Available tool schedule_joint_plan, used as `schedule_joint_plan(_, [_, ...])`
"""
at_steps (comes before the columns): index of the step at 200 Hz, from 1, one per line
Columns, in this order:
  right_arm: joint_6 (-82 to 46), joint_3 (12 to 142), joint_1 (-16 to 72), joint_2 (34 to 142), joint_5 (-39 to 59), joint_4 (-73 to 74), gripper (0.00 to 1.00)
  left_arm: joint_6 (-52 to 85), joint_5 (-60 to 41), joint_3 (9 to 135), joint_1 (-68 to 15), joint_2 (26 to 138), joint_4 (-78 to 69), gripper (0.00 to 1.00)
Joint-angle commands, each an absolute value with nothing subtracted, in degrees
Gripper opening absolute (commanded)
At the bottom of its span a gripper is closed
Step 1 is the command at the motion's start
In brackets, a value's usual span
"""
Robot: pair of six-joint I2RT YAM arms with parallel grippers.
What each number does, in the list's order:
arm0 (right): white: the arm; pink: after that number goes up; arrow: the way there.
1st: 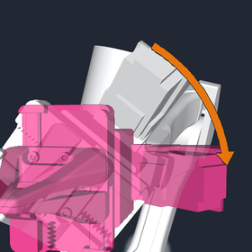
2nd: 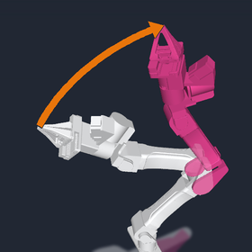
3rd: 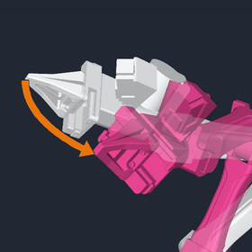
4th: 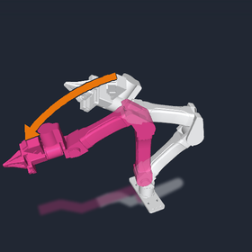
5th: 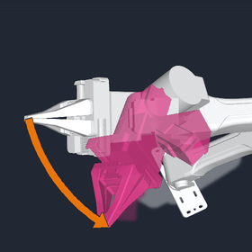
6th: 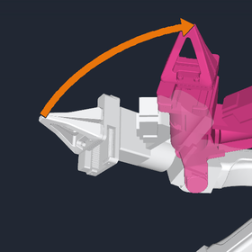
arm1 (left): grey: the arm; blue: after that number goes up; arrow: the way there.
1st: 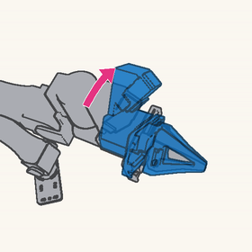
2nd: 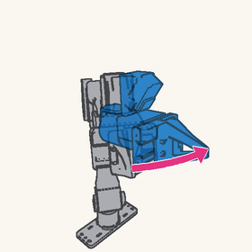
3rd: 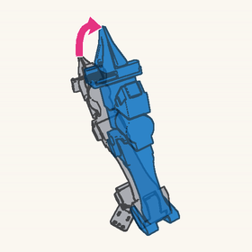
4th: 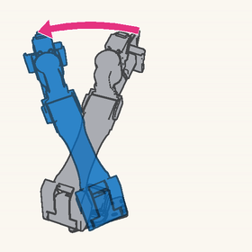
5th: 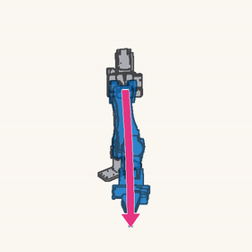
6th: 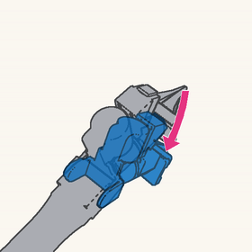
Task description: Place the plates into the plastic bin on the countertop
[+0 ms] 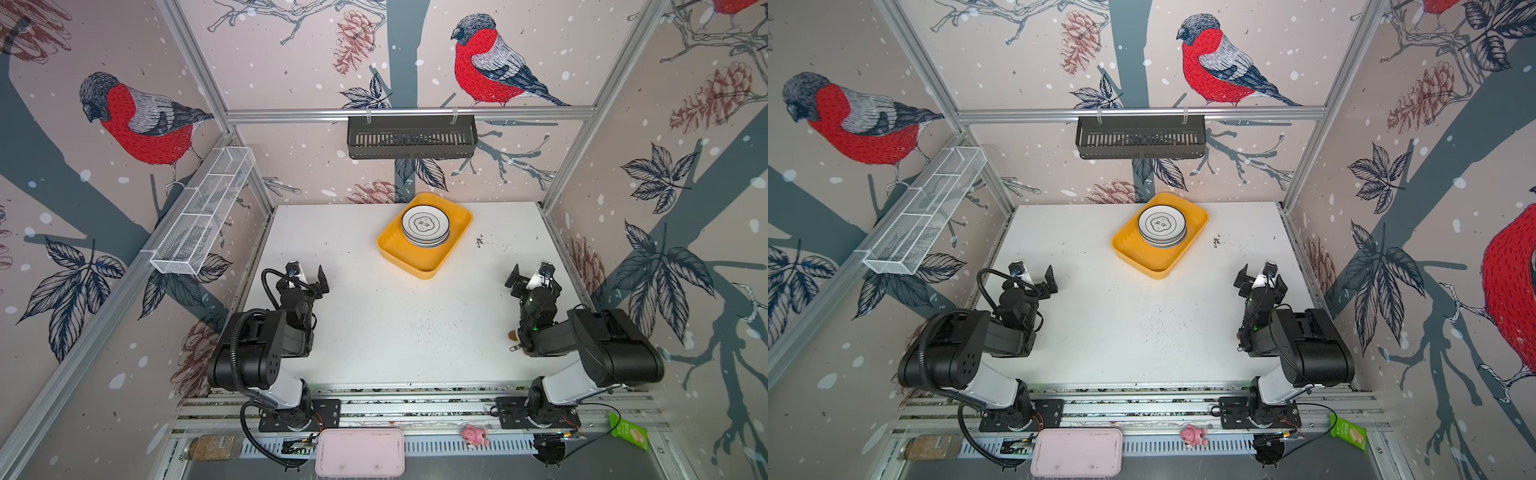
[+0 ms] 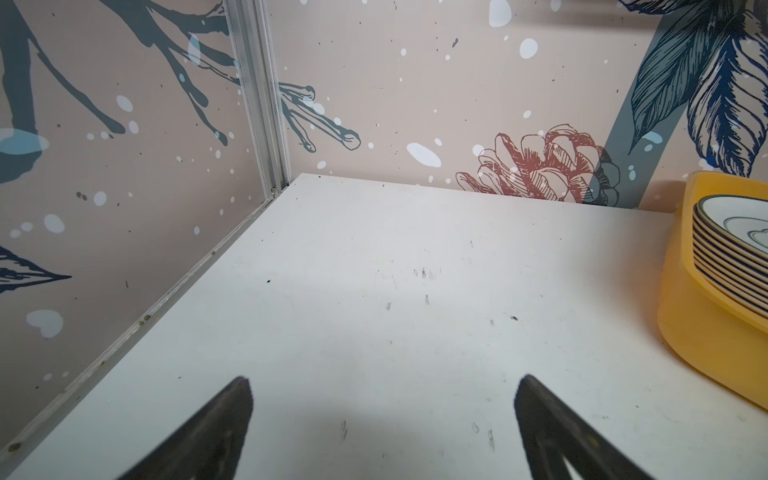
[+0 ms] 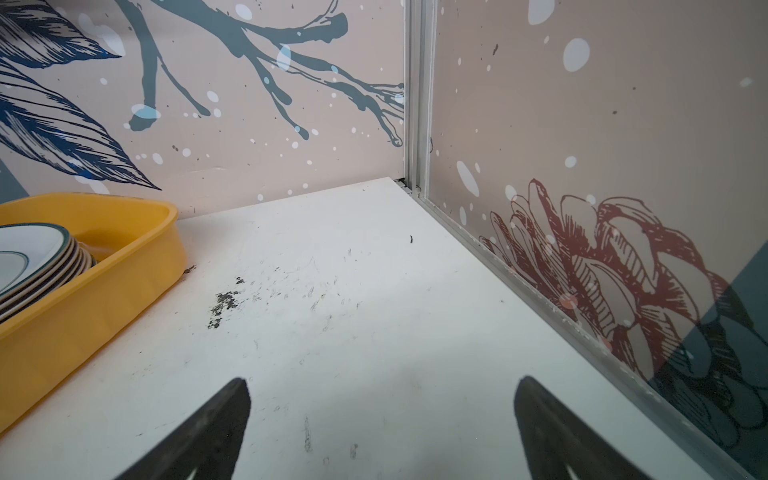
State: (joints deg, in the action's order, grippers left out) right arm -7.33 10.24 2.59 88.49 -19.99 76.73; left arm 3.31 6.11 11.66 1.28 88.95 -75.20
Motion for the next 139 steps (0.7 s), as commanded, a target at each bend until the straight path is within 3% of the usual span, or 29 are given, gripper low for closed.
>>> schedule_joint_plan(1, [-6.47,10.03,2.82,88.15,-21.18,79.11,0.99,2.64,5.63,11.38,1.3,88.66,-77.79,0.98])
schedule_joint_plan(47, [-6.33,10.15,3.07,88.22,-21.39,79.12,0.99,-0.1,-1.78,13.34,1.26,88.86,-74.24,0.98])
schedule_joint_plan(139, [-5.89,10.29,3.67,88.44,-22.06,79.01,0.99,-0.17,-2.02,13.85,1.32,89.16,-73.59,0.98])
